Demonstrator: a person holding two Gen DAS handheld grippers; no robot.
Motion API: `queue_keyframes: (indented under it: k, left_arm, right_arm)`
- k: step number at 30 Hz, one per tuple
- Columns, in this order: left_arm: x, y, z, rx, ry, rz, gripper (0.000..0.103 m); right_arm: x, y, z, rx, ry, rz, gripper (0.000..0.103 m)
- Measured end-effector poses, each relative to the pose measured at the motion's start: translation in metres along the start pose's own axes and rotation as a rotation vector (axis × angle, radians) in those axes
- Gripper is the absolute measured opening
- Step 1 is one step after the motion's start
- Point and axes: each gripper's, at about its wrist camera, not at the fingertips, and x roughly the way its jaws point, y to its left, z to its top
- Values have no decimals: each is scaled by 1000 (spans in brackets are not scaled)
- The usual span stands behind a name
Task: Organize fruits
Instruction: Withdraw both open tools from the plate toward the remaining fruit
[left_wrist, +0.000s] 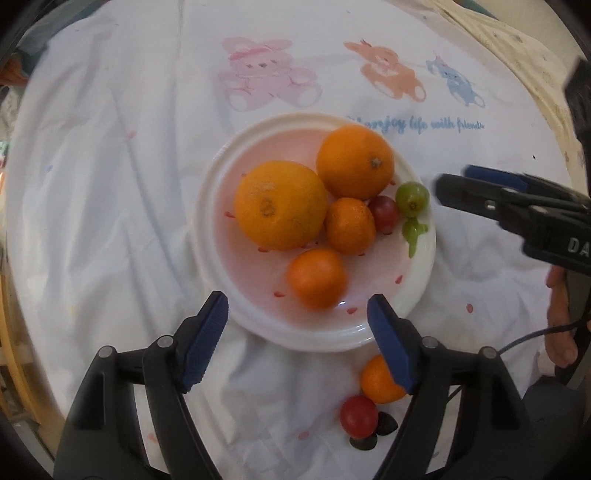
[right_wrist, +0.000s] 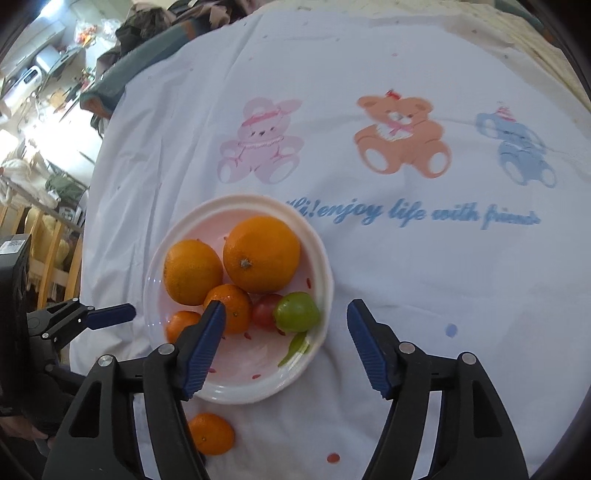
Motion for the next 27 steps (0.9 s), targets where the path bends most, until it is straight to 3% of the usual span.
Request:
queue_keyframes:
  k: [8,16,24,27]
  left_arm:
    - [-38,-4,-11,6,-61,19,75]
    - [-77,-6,-42,41,-165,54,75]
    - [-91,1,-75,13,-203,58,75]
    - [-87,2,-82,4,-187,31,75]
  right_arm:
    - [-54,11,-18,64,-95,15,71]
    - [-98,31,-56,103,-172,55,71]
    - [-117,29,-100,193,-194,77,71]
    - [-116,30,-111,212,-189,46,71]
